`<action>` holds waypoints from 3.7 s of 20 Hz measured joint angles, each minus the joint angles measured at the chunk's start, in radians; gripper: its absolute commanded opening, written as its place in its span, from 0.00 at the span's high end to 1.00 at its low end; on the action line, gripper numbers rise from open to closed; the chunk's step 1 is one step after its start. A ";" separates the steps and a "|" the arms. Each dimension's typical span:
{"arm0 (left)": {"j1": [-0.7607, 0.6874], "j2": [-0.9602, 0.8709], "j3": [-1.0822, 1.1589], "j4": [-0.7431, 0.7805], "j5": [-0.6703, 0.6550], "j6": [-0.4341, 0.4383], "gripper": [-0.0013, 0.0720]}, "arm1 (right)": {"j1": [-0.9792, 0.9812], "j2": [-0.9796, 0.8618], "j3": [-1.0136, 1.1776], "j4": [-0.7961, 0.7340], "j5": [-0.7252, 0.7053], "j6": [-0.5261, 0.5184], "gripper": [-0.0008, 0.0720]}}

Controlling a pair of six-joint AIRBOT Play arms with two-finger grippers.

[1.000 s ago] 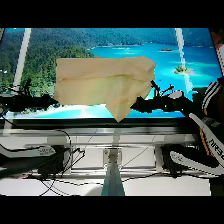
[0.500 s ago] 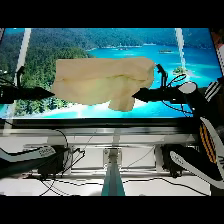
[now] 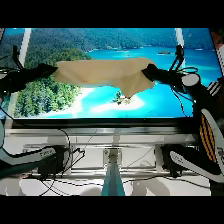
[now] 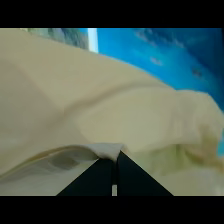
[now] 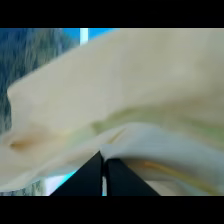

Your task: Fold the clothes and pants, and hang the long-sleeved shirts on hangers.

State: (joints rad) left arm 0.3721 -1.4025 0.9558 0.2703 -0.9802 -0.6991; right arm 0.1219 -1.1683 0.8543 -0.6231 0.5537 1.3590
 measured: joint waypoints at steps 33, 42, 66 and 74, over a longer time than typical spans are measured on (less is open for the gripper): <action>-0.093 -0.420 0.361 0.409 0.066 -0.341 0.91 | -0.078 -0.534 0.509 -0.241 0.093 0.011 0.24; -0.121 -0.225 0.392 0.396 -0.029 -0.297 0.97 | -0.007 -0.534 0.557 -0.159 0.265 0.012 0.98; -0.122 0.280 0.394 0.431 -0.322 -0.288 0.97 | 0.457 -0.653 0.871 -0.304 0.306 0.203 0.98; -0.122 0.279 0.394 0.526 -0.315 -0.288 0.97 | 0.073 -0.571 0.873 -0.452 0.529 0.204 0.03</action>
State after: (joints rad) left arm 0.2501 -1.1236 1.3495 0.7959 -1.2949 -0.9871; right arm 0.1947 -1.7397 1.7275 -1.0756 1.0832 1.5627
